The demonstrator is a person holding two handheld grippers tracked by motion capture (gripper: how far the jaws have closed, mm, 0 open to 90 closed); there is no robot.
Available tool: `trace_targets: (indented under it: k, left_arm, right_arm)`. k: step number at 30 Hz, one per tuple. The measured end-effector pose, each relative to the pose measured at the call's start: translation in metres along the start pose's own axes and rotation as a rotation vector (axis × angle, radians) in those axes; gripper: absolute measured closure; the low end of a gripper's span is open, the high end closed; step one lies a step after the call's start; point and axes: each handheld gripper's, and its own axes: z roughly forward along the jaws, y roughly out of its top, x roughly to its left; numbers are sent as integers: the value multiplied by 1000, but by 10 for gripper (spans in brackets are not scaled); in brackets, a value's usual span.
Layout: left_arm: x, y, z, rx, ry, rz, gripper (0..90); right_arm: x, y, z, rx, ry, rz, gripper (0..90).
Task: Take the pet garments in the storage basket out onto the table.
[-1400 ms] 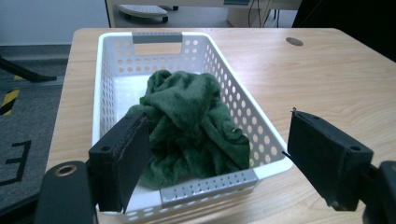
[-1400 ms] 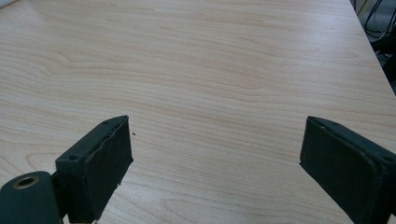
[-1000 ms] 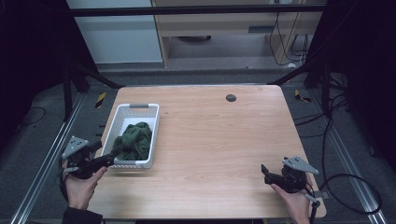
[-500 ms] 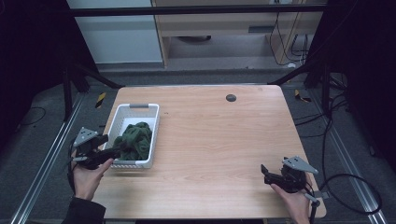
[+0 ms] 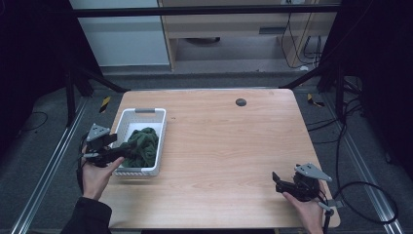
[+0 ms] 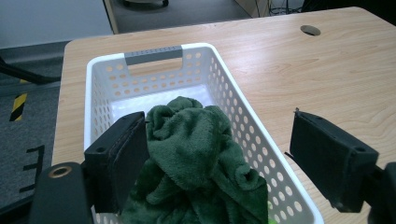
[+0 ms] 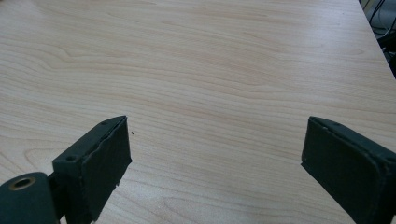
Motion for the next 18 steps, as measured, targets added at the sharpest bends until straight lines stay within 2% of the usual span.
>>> trace_targets:
  k: [11, 18]
  left_arm:
    - [7, 3, 16, 47, 6, -9, 177]
    - [12, 3, 30, 105, 14, -4, 158]
  right_arm:
    - [-1, -1, 1, 7, 3, -1, 79]
    - [-1, -2, 3, 15, 5, -12, 78]
